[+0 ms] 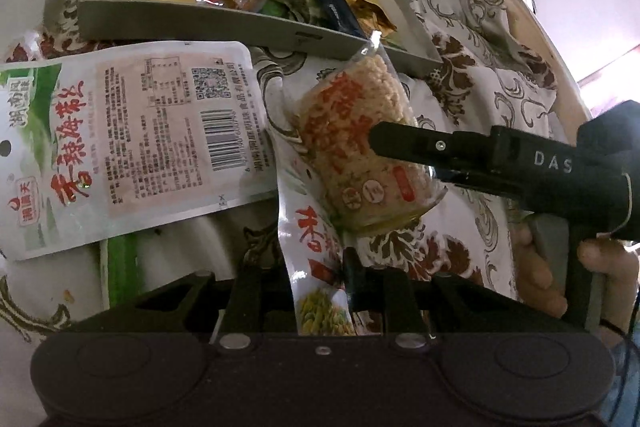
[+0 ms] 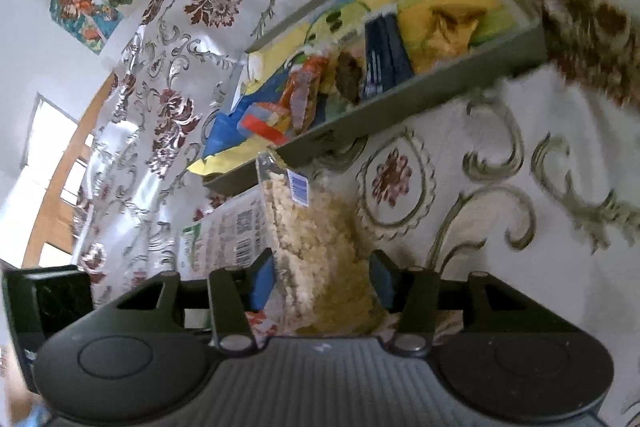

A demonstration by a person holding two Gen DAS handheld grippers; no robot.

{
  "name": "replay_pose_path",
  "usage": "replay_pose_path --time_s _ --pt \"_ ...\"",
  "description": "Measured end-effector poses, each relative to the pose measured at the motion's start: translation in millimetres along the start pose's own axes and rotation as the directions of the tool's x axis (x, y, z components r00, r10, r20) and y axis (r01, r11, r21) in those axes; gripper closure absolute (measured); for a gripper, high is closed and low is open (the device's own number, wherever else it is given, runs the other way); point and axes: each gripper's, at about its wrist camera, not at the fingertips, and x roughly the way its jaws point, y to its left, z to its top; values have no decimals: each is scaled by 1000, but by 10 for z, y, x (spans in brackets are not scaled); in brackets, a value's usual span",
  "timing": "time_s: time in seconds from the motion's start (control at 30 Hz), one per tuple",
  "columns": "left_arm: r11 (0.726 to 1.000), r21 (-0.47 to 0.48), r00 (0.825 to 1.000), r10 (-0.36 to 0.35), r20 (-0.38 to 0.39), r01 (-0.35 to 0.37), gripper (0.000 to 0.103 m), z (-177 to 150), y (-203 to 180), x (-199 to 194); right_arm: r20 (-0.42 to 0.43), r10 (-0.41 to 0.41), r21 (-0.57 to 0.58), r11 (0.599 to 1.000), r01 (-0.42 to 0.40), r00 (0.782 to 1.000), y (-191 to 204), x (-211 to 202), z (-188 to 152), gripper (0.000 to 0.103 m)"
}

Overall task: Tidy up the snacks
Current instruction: 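Lift the rice-cracker pack with the right tool while the left tool lifts the bean pack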

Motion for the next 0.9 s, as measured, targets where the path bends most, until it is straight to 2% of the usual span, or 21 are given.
replay_pose_path --time_s 0.03,0.13,0.3,0.37,0.63,0.8,0.9 --pt "1000 -1 1000 -1 2 1 85 1 -8 -8 6 -13 -12 1000 14 1000 9 -12 0 49" --pt "1000 11 1000 6 3 -6 86 -8 -34 -21 -25 -11 1 1000 11 1000 -24 13 -5 63" --pt "1000 -2 1000 2 2 -2 87 -7 -20 -12 -52 -13 -27 1000 11 999 -3 51 -36 67" --pt "1000 -5 1000 -1 5 1 88 -9 -22 -12 -55 -19 -32 999 17 998 0 55 -42 77" --pt "997 57 996 45 71 -49 93 -26 -217 -99 -41 -18 -46 999 16 999 8 14 -35 80" --pt "986 111 986 107 125 -121 95 -69 -419 -206 1 -10 -41 999 10 1000 0 -92 -4 80" --pt "982 128 981 117 152 -137 95 -110 -514 -275 29 -1 -34 999 2 1000 -8 -169 12 80"
